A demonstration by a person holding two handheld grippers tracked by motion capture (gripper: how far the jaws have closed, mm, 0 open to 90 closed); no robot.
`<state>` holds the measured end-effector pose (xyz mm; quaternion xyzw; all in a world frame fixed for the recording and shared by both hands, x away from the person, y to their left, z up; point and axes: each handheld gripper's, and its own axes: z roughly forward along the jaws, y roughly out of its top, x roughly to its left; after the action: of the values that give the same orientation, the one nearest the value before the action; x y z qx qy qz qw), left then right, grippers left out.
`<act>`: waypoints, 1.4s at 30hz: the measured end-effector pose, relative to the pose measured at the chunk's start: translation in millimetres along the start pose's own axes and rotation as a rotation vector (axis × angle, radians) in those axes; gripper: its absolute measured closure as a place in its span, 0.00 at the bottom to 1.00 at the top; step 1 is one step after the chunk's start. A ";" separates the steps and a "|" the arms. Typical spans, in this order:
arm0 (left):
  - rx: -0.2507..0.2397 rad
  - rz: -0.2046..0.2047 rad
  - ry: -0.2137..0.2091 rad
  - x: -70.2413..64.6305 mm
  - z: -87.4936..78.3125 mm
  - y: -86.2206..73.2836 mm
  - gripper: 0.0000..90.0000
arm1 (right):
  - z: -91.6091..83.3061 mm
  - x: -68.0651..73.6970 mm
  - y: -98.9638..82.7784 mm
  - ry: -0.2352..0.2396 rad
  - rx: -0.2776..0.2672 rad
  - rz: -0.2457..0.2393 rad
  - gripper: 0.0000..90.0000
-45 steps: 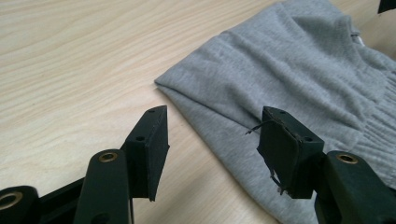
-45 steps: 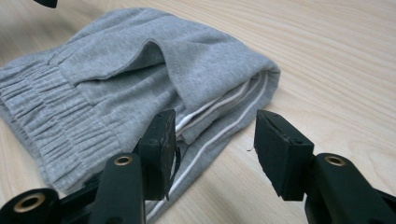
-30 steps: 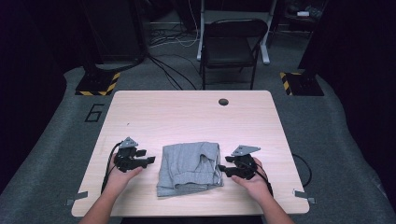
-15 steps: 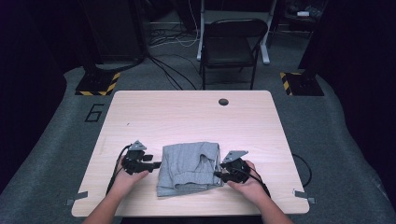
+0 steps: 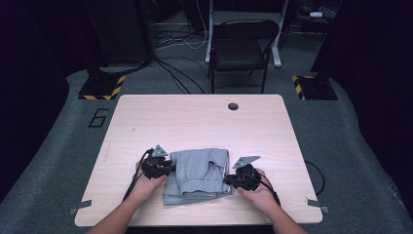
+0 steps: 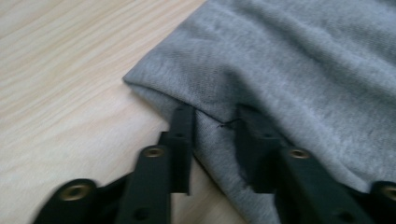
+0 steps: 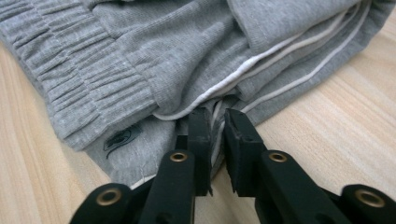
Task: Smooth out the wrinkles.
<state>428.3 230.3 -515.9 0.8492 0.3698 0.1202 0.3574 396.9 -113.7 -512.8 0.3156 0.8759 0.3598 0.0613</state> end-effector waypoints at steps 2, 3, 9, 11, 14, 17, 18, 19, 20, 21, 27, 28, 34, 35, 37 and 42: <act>0.008 0.006 0.001 -0.8 1.5 2.7 0.93 | 0.1 -0.6 0.6 0.001 0.003 -0.006 0.92; 0.011 0.005 0.011 -1.2 2.5 4.4 0.94 | 0.4 -1.0 0.5 0.001 -0.001 -0.006 0.93; 0.015 -0.016 0.025 7.6 7.5 11.5 0.95 | 2.3 -4.5 5.1 -0.026 0.001 0.007 0.94; 0.013 -0.023 0.029 12.4 11.1 15.8 0.95 | 3.6 -7.7 7.1 -0.040 -0.002 0.012 0.95; 0.012 -0.035 0.035 18.9 17.6 23.4 0.95 | 6.6 -11.7 11.0 -0.053 -0.007 0.017 0.95; 0.016 -0.029 0.041 23.4 22.6 29.9 0.95 | 8.5 -14.7 14.0 -0.069 -0.011 0.012 0.95; 0.013 -0.033 0.043 25.4 24.6 32.1 0.95 | 9.2 -15.3 14.6 -0.072 -0.017 0.016 0.95; 0.019 -0.024 0.047 27.6 25.4 33.8 0.95 | 9.6 -17.2 16.1 -0.074 -0.016 0.012 0.95; 0.015 -0.035 0.050 28.3 26.9 35.1 0.95 | 10.3 -17.9 16.8 -0.085 -0.023 0.024 0.95; 0.005 -0.039 0.056 29.0 28.0 35.9 0.95 | 10.5 -20.4 18.0 -0.080 -0.019 0.021 0.95; -0.009 -0.076 0.048 32.7 29.6 34.9 0.94 | 12.3 -25.4 19.3 -0.090 -0.048 0.061 0.94; -0.010 -0.073 0.053 32.1 29.7 35.1 0.94 | 12.4 -25.6 19.4 -0.090 -0.043 0.046 0.94; -0.016 -0.084 0.073 29.5 29.5 35.3 0.88 | 13.3 -20.8 19.6 -0.103 -0.047 0.042 0.92; -0.016 -0.085 0.073 29.3 29.2 35.4 0.86 | 13.1 -20.6 19.5 -0.108 -0.043 0.039 0.89; -0.024 -0.087 0.077 29.1 28.2 35.9 0.79 | 11.9 -21.0 18.3 -0.099 -0.044 0.040 0.80; -0.033 -0.096 0.072 28.9 22.4 36.7 0.69 | 4.6 -20.0 16.7 -0.102 -0.075 0.070 0.71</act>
<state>478.8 222.0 -508.2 0.8195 0.4207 0.1392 0.3633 422.8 -113.8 -507.4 0.3613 0.8461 0.3776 0.1049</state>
